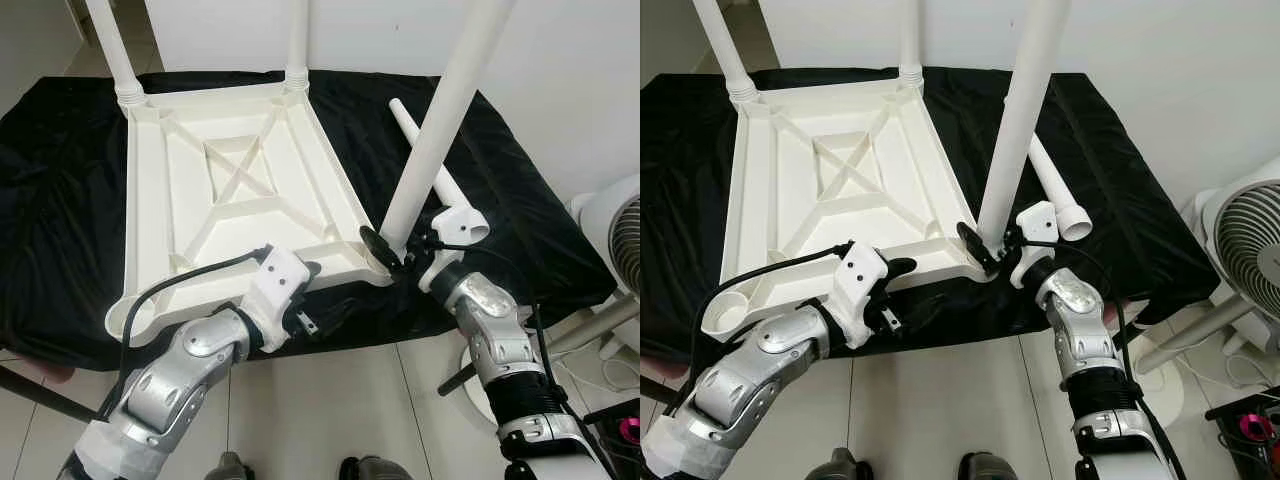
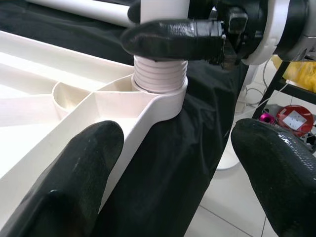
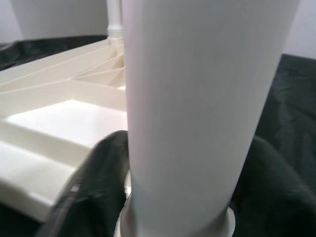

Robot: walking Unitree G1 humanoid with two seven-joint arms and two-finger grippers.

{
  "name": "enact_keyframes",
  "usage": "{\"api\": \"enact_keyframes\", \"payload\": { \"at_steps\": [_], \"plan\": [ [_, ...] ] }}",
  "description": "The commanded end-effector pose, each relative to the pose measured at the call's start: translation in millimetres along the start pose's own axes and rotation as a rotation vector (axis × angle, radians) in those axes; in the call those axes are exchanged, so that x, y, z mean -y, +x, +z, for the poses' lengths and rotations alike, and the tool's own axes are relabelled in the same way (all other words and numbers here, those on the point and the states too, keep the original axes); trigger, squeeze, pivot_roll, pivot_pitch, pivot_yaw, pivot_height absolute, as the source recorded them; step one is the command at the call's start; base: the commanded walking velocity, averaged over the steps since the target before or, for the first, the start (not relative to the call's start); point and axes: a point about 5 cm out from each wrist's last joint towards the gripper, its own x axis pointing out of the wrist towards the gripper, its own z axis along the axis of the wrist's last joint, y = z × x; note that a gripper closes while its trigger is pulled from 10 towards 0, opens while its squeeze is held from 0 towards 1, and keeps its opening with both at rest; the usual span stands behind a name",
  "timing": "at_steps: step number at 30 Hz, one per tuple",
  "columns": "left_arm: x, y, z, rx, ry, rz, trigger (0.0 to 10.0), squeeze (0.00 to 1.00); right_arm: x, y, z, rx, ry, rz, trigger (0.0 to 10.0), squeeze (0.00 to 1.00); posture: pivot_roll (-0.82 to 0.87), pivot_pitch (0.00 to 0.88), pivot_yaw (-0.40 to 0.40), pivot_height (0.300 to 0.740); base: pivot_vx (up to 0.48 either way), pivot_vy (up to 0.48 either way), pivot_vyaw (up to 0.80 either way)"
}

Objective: Building children table

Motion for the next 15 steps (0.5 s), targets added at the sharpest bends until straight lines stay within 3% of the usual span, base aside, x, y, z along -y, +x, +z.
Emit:
{"api": "enact_keyframes", "payload": {
  "at_steps": [1,10,12,15],
  "plan": [
    [7.0,0.3,-0.1,-0.010,0.000,-0.093,10.0,0.00,3.8,0.6,-0.2,-0.017,-0.003,0.018,0.0,0.00,-0.01,0.061,-0.009,0.740,0.000,0.000,0.00],
    [6.2,-1.0,-0.1,-0.007,-0.007,-0.077,10.0,0.00,10.5,-3.2,-13.9,-0.099,0.006,-0.015,0.0,0.00,0.00,0.069,-0.010,0.740,0.000,0.000,0.00],
    [5.7,-1.2,0.2,-0.007,-0.008,-0.074,10.0,0.00,11.4,-1.8,-16.0,-0.110,0.018,-0.057,10.0,0.00,0.00,0.076,-0.008,0.740,0.000,0.000,0.00],
    [5.1,-1.5,0.6,-0.007,-0.008,-0.072,10.0,0.00,10.4,0.2,-17.8,-0.119,0.044,-0.095,10.0,0.00,0.00,0.078,-0.007,0.740,0.000,0.000,0.00]
  ]
}}
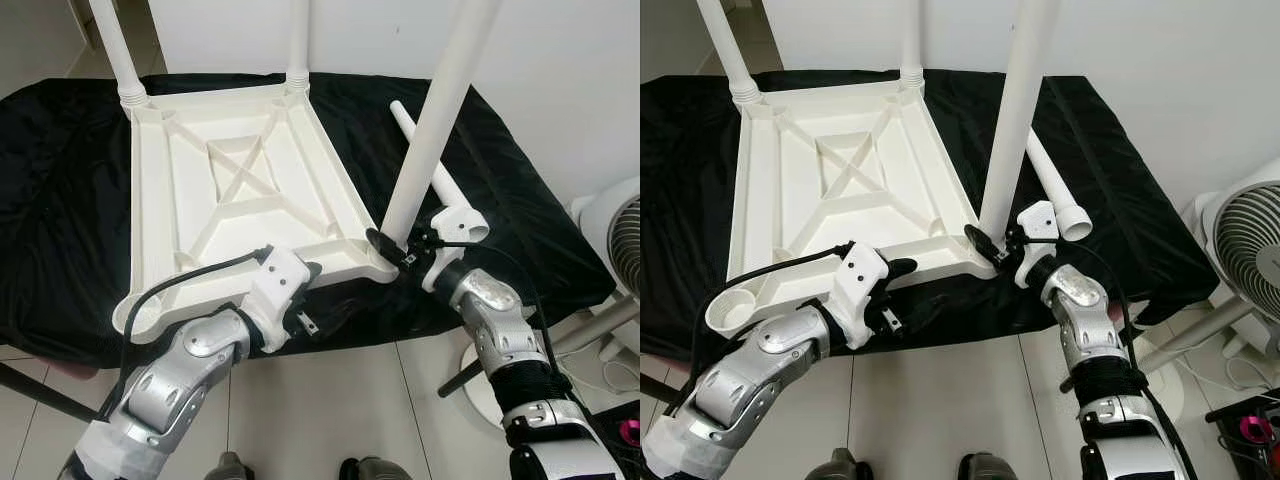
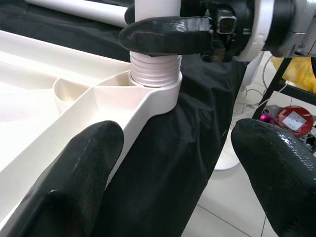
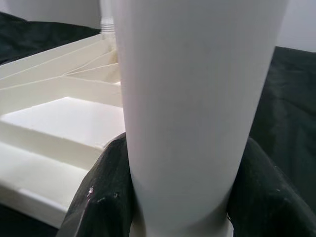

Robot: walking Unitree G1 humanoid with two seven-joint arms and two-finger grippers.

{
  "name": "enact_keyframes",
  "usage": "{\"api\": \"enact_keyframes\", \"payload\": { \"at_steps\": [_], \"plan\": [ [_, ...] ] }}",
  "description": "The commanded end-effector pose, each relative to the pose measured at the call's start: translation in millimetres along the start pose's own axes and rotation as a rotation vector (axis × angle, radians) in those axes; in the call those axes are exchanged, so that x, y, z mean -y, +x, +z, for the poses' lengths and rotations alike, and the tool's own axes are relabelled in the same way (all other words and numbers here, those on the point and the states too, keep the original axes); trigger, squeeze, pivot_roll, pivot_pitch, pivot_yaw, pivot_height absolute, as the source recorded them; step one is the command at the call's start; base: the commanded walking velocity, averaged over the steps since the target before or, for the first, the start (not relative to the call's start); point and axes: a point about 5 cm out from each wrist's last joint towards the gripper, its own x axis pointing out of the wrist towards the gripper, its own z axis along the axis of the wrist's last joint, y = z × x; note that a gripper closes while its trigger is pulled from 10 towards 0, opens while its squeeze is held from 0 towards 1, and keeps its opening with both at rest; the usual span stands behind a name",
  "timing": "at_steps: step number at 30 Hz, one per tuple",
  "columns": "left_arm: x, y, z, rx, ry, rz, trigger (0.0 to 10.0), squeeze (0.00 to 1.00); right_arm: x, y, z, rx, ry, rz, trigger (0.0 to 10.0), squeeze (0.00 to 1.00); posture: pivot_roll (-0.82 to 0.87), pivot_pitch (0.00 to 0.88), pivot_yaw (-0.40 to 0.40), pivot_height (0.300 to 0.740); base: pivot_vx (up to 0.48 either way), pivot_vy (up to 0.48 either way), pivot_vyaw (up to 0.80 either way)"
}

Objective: Building children table

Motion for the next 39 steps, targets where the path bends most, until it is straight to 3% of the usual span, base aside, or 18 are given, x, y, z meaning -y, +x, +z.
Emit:
{"api": "enact_keyframes", "payload": {
  "at_steps": [1,4,10,12,21,28,33,34,35,36,39],
  "plan": [
    [4.6,-1.5,0.4,-0.006,-0.005,-0.070,10.0,0.00,1.8,-4.2,-14.0,-0.078,0.023,-0.041,10.0,0.00,0.00,0.078,-0.007,0.740,0.000,0.000,0.00],
    [3.9,-2.3,0.7,-0.007,-0.006,-0.068,10.0,0.00,-2.9,0.2,-18.1,-0.093,0.047,-0.127,10.0,0.00,0.00,0.082,-0.006,0.740,0.000,0.000,0.00],
    [4.4,-2.3,0.5,-0.007,-0.010,-0.071,10.0,0.00,-21.0,8.0,-15.5,-0.059,0.084,-0.167,10.0,0.00,-0.01,0.085,-0.005,0.740,0.000,0.000,0.00],
    [5.2,-1.6,0.5,-0.006,-0.011,-0.072,10.0,0.00,-29.8,13.6,-12.3,-0.033,0.141,-0.251,10.0,0.00,-0.01,0.088,-0.010,0.740,0.000,0.000,0.00],
    [1.8,-3.1,0.5,-0.007,-0.007,-0.051,10.0,0.00,-51.9,16.1,-9.4,-0.041,0.193,-0.577,10.0,0.00,0.00,0.087,-0.020,0.740,0.000,0.000,0.00],
    [-3.4,-3.7,1.7,-0.004,-0.006,-0.037,10.0,0.00,-67.1,17.5,-7.7,-0.047,0.190,-0.533,10.0,0.00,-0.01,0.086,-0.024,0.740,0.000,0.000,0.00],
    [-6.9,-3.3,1.3,-0.006,0.004,-0.025,10.0,0.00,-64.6,15.1,-4.4,-0.028,0.201,-0.527,10.0,0.00,-0.01,0.084,-0.026,0.740,0.000,0.000,0.00],
    [-7.6,-3.1,1.7,-0.003,0.006,-0.022,10.0,0.00,-62.3,13.6,-2.7,-0.013,0.198,-0.528,10.0,0.71,-0.01,0.083,-0.027,0.740,0.000,0.000,0.00],
    [-7.9,-3.0,2.0,-0.002,0.008,-0.020,10.0,0.00,-61.1,12.5,-1.5,-0.005,0.194,-0.531,10.0,0.71,-0.01,0.083,-0.027,0.740,0.000,0.000,0.00],
    [-8.1,-2.9,2.2,0.000,0.008,-0.018,10.0,0.00,-58.4,10.9,0.5,0.012,0.187,-0.517,10.0,1.00,-0.01,0.081,-0.027,0.740,0.000,0.000,0.00],
    [-8.0,-2.6,2.1,0.001,0.008,-0.015,10.0,0.00,-54.0,8.9,5.4,0.054,0.216,-0.440,10.0,1.00,-0.02,0.079,-0.028,0.740,0.000,0.000,0.00]
  ]
}}
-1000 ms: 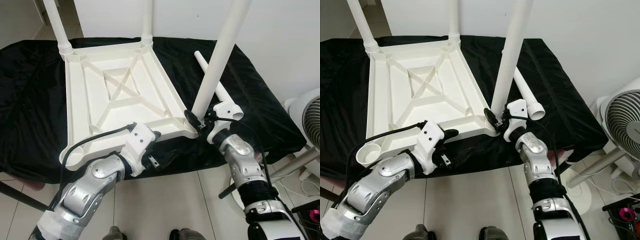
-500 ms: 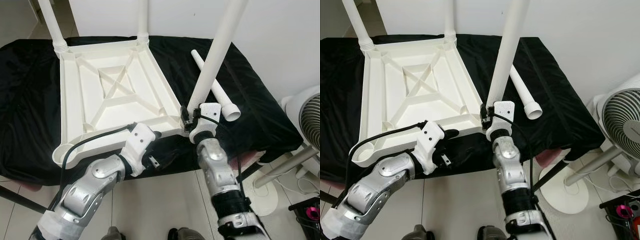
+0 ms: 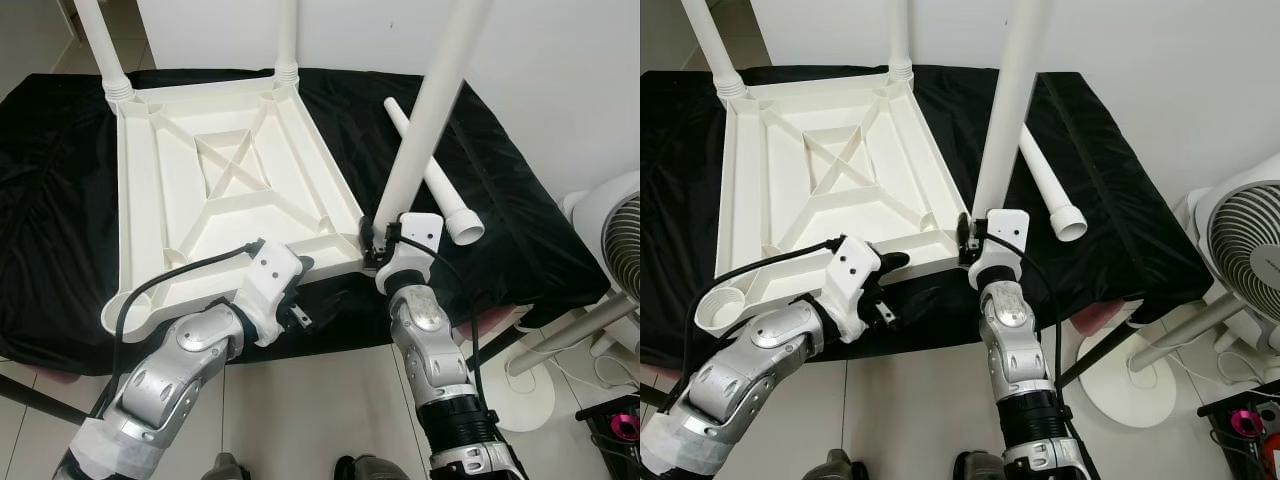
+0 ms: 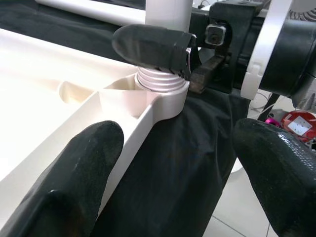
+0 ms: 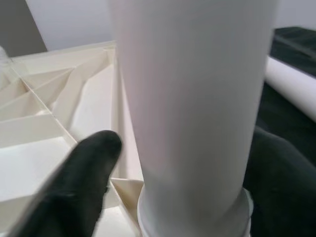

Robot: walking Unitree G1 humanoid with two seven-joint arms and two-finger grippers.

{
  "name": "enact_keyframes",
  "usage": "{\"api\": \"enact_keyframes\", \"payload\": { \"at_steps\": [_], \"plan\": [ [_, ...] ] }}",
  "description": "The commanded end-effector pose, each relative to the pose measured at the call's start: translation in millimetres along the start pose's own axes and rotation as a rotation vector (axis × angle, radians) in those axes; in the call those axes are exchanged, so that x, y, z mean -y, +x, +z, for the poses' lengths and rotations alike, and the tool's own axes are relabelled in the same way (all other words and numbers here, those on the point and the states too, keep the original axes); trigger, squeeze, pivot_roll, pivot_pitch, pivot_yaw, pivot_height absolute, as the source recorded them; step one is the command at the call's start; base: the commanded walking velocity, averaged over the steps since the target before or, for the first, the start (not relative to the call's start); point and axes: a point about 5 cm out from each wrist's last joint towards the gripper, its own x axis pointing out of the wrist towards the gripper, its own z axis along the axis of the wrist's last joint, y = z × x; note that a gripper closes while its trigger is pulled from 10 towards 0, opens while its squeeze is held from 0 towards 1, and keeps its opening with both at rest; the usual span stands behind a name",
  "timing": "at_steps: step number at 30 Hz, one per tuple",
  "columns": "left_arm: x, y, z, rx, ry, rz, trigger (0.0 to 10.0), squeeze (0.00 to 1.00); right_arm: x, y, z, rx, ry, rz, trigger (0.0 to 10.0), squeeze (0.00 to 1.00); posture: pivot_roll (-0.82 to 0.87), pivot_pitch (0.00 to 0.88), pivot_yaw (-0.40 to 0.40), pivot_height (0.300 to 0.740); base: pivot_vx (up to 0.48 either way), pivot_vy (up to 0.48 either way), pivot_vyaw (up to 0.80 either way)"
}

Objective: Building children table

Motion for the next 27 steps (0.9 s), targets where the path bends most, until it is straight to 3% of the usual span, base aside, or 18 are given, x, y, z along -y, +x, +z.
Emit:
{"api": "enact_keyframes", "payload": {
  "at_steps": [1,4,5,8,12,22,27],
  "plan": [
    [1.3,0.1,-1.7,-0.004,0.004,-0.049,10.0,0.00,6.9,-2.6,0.4,0.004,0.016,0.043,10.0,1.00,-0.01,0.076,-0.031,0.740,0.000,0.000,0.00],
    [0.5,-0.4,-1.6,-0.002,0.003,-0.043,10.0,0.00,18.5,-1.3,3.7,0.009,0.003,0.076,10.0,1.00,-0.01,0.073,-0.032,0.740,0.000,0.000,0.00],
    [0.4,-1.0,-1.6,-0.002,0.002,-0.042,10.0,0.00,25.5,-0.3,5.8,0.010,-0.014,0.096,10.0,0.00,-0.01,0.073,-0.032,0.740,0.000,0.000,0.00],
    [0.3,-1.1,-1.7,-0.001,0.002,-0.041,10.0,0.00,29.9,0.4,7.0,0.008,-0.024,0.110,10.0,0.00,-0.01,0.071,-0.033,0.740,0.000,0.000,0.00],
    [0.4,-0.5,-2.1,-0.001,0.001,-0.041,10.0,0.00,42.4,6.1,10.9,-0.010,-0.125,0.265,10.0,0.00,-0.01,0.063,-0.034,0.740,0.000,0.000,0.00],
    [2.2,3.9,-0.4,0.006,0.004,-0.054,10.0,0.00,39.6,15.9,8.1,-0.065,-0.183,0.537,10.0,0.00,-0.01,0.051,-0.029,0.740,0.000,0.000,0.00],
    [5.8,6.2,-0.6,0.006,0.004,-0.070,10.0,0.00,38.4,21.7,6.0,-0.079,-0.218,0.583,10.0,0.00,-0.01,0.049,-0.030,0.740,0.000,0.000,0.00]
  ]
}}
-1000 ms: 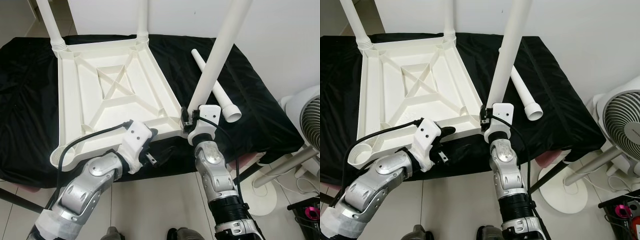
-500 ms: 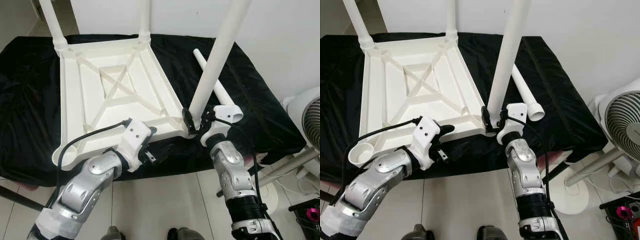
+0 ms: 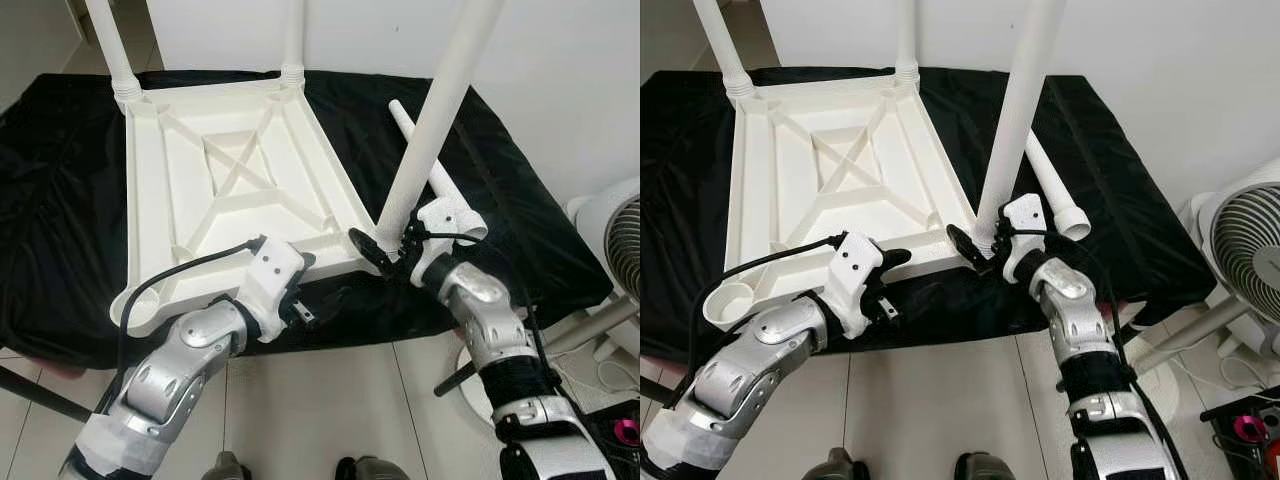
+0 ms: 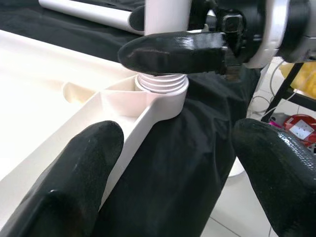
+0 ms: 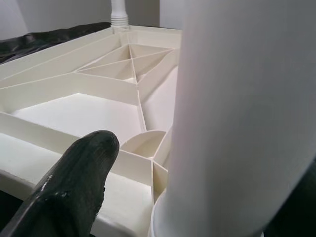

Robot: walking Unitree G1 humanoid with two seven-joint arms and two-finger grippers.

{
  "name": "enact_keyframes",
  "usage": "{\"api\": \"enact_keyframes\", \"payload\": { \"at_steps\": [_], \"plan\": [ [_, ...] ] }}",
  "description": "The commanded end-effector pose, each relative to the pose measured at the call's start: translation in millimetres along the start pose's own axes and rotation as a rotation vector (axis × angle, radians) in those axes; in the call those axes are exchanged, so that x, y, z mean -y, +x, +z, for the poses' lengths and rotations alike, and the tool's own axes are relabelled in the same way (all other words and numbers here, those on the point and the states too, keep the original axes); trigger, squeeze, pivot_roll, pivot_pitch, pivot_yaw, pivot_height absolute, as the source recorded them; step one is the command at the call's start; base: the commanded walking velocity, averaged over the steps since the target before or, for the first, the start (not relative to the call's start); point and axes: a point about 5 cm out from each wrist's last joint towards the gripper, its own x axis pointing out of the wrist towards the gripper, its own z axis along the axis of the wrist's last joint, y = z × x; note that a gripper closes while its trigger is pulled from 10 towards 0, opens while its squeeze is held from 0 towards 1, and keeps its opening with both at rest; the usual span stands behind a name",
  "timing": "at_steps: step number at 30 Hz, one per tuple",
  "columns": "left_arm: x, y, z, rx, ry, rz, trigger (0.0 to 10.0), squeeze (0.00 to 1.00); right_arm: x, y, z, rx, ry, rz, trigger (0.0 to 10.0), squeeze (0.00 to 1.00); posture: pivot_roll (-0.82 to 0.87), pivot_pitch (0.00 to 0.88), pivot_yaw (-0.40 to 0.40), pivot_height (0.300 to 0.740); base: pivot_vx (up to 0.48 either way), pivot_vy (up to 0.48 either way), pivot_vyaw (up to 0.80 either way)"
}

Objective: Building children table

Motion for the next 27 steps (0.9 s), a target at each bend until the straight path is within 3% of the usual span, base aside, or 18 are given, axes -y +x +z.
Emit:
{"api": "enact_keyframes", "payload": {
  "at_steps": [1,2,3,11,12,13,14,18,19,27],
  "plan": [
    [5.9,2.4,-0.8,0.001,0.011,-0.070,10.0,0.00,-1.2,1.7,-5.3,-0.022,-0.001,0.040,0.9,0.00,-0.01,0.049,-0.032,0.740,0.000,0.000,0.00],
    [5.9,2.4,-0.8,0.001,0.011,-0.070,10.0,0.00,-1.2,1.7,-5.3,-0.022,-0.001,0.040,0.9,0.00,-0.01,0.049,-0.032,0.740,0.000,0.000,0.00],
    [5.7,2.6,-0.6,0.003,0.011,-0.067,10.0,0.00,-0.6,2.3,-7.9,-0.032,0.011,0.051,0.0,0.00,-0.01,0.049,-0.032,0.740,0.000,0.000,0.00],
    [3.3,1.4,-0.1,0.006,0.004,-0.047,10.0,0.00,0.4,-4.3,-24.0,-0.086,0.036,0.025,0.0,0.00,-0.01,0.062,-0.039,0.740,0.000,0.000,0.00],
    [3.4,1.4,0.0,0.007,0.003,-0.047,10.0,0.00,0.1,-5.3,-25.4,-0.092,0.031,0.019,0.4,0.00,-0.01,0.068,-0.036,0.740,0.000,0.000,0.00],
    [3.6,1.5,0.0,0.007,0.002,-0.048,10.0,0.00,-0.1,-5.9,-26.7,-0.096,0.024,0.010,4.5,0.00,-0.01,0.068,-0.036,0.740,0.000,0.000,0.00],
    [3.7,1.6,-0.1,0.007,0.001,-0.048,10.0,0.00,-0.8,-6.2,-27.6,-0.097,0.025,0.005,10.0,0.00,-0.01,0.068,-0.036,0.740,0.000,0.000,0.00],
    [3.5,1.8,0.0,0.007,0.001,-0.049,10.0,0.00,-3.3,-5.2,-26.9,-0.069,0.052,-0.032,10.0,0.00,-0.02,0.074,-0.036,0.740,0.000,0.000,0.00],
    [3.0,1.7,0.2,0.007,0.000,-0.049,10.0,0.00,-4.8,-4.2,-27.8,-0.082,0.054,-0.105,10.0,0.00,-0.02,0.078,-0.037,0.740,0.000,0.000,0.00],
    [2.9,1.5,-0.7,0.005,-0.002,-0.044,10.0,0.00,-15.9,1.3,-23.5,-0.072,0.098,-0.253,10.0,0.00,-0.02,0.087,-0.038,0.740,0.000,0.000,0.00]
  ]
}}
